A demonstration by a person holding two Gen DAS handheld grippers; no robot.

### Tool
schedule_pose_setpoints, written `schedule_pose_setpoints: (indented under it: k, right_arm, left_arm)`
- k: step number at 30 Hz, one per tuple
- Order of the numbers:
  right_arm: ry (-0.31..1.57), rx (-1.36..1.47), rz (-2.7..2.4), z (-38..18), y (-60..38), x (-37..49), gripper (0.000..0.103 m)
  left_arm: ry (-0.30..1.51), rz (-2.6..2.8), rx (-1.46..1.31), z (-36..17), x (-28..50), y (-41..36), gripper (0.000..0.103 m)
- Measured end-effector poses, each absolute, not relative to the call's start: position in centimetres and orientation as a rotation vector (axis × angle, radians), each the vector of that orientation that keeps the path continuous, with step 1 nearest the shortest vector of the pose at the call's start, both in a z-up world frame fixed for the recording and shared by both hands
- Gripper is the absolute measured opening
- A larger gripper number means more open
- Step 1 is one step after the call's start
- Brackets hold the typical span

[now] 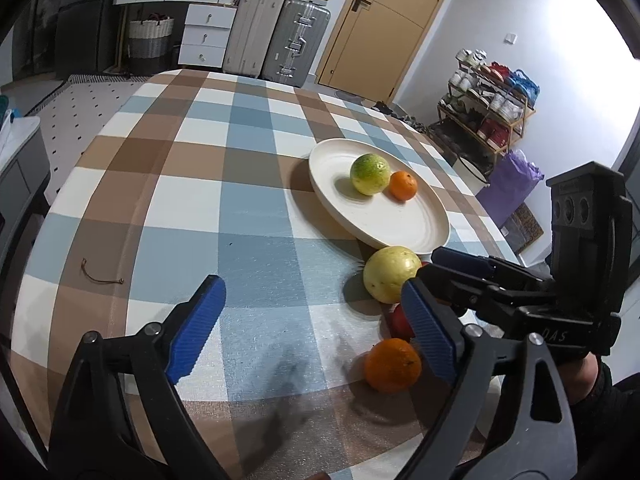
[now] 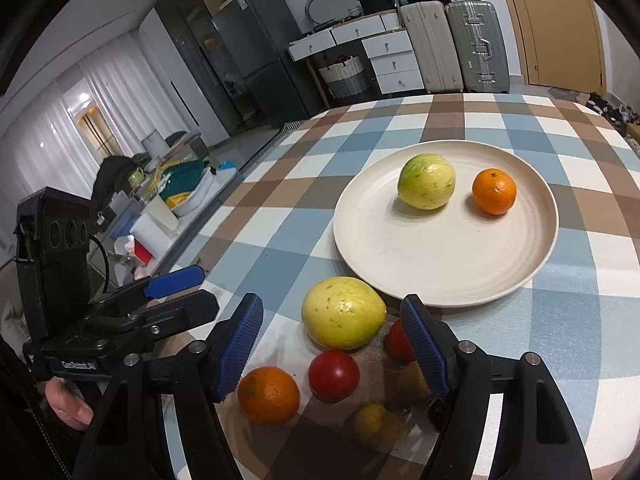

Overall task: Organize fruits
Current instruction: 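Grasp the large yellow pomelo with the right tool and lift it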

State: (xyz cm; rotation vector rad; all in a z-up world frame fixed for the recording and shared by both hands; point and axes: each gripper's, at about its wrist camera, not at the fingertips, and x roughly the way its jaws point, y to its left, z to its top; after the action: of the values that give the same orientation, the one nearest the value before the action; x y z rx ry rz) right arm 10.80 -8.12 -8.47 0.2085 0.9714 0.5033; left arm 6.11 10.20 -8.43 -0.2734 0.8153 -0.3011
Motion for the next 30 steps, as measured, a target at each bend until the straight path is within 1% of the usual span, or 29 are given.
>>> schedule_pose_setpoints:
  k: [4,5,16,26,27,28,29,30]
  right_arm:
    - [0.999,0.187,0.481,-8.8,-7.5,11.0,0.073]
    - [1.003,0.18,0.479,-8.9,-7.4,11.0,0.073]
    - [1.037,0.131,0.458,-9.4,-6.1,11.7,0.073]
    - [1.035,0.026,0.432,-9.8,-4.6,11.6,0.073]
    - [1.036,0.014,0.433,-9.8,-4.4,11.6,0.072]
    - [1.034,0.008,0.432,-9.9,-4.3,11.6,0.069]
    - [1.038,0.001,0.425,-10.0,-4.3,11.6,0.058]
    - [1.05,0.004,0.424,-10.2,-4.3,11.7,0.055]
  left_arm:
    - [0.802,-0.299,-0.289,-8.7,6.1,10.7,0.1]
    - [0.796,-0.299,-0.291,-8.7,6.0,10.8,0.101]
    - [0.807,-0.317,-0.323,-9.4,5.9,11.4,0.102]
    - [0.819,-0.328,-0.347,-9.9,5.9,11.7,0.102]
    - [0.819,-0.327,-0.349,-9.9,5.9,11.7,0.102]
    - [0.819,-0.326,-0.351,-9.9,5.9,11.8,0.102]
    - [0.819,-0.324,-0.353,-9.9,5.8,11.9,0.102]
    - [0.819,-0.323,-0.354,-9.8,5.8,11.9,0.102]
